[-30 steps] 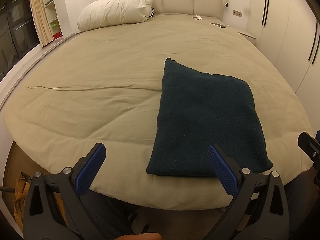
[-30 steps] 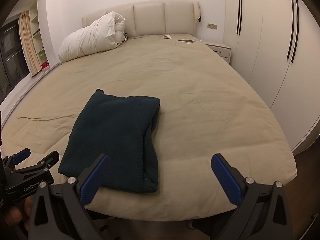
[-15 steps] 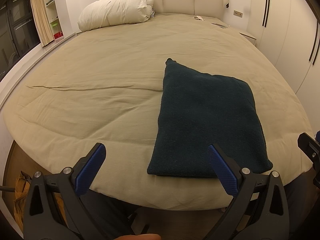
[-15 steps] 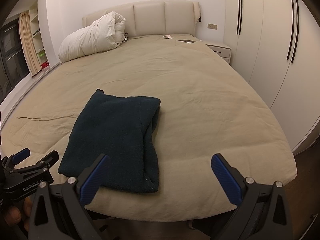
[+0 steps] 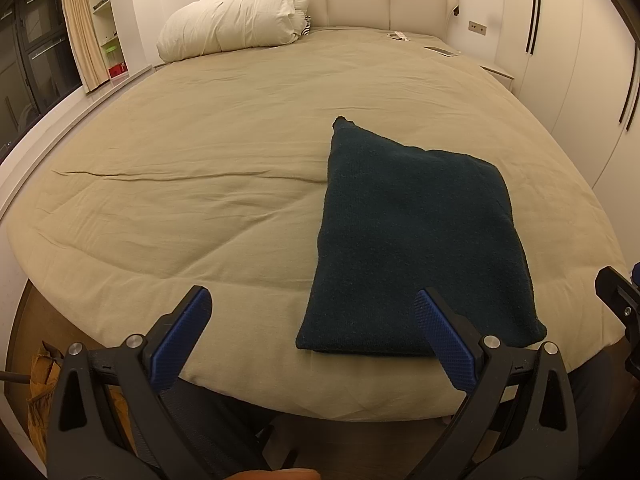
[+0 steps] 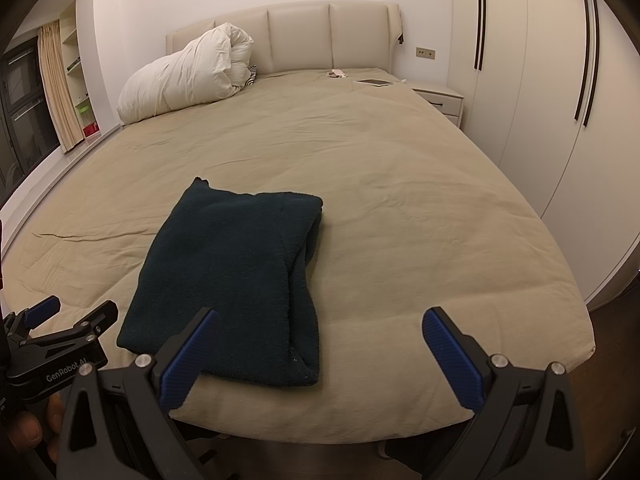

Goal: Fold small clothes

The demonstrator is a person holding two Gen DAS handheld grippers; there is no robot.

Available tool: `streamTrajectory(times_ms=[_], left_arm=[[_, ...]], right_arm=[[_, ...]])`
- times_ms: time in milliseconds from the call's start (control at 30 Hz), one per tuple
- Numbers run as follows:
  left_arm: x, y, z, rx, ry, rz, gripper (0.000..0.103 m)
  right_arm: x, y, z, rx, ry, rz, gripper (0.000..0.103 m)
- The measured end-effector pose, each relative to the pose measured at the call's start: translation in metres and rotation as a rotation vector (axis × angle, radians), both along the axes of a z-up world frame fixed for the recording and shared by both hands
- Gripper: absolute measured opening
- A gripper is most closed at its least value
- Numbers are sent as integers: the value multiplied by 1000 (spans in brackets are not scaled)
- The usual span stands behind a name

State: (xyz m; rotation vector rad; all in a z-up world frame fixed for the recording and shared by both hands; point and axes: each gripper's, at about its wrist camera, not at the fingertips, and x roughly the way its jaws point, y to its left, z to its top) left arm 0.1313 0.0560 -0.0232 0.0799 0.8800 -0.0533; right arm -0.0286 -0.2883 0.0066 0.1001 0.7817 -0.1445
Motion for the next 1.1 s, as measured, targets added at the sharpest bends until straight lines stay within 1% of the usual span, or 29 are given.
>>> streamTrajectory(times_ms=[1100], left_arm=[[-3,-3,-3,-5,6,10,103]], right_arm=[[-1,1,0,1,1,1,103]])
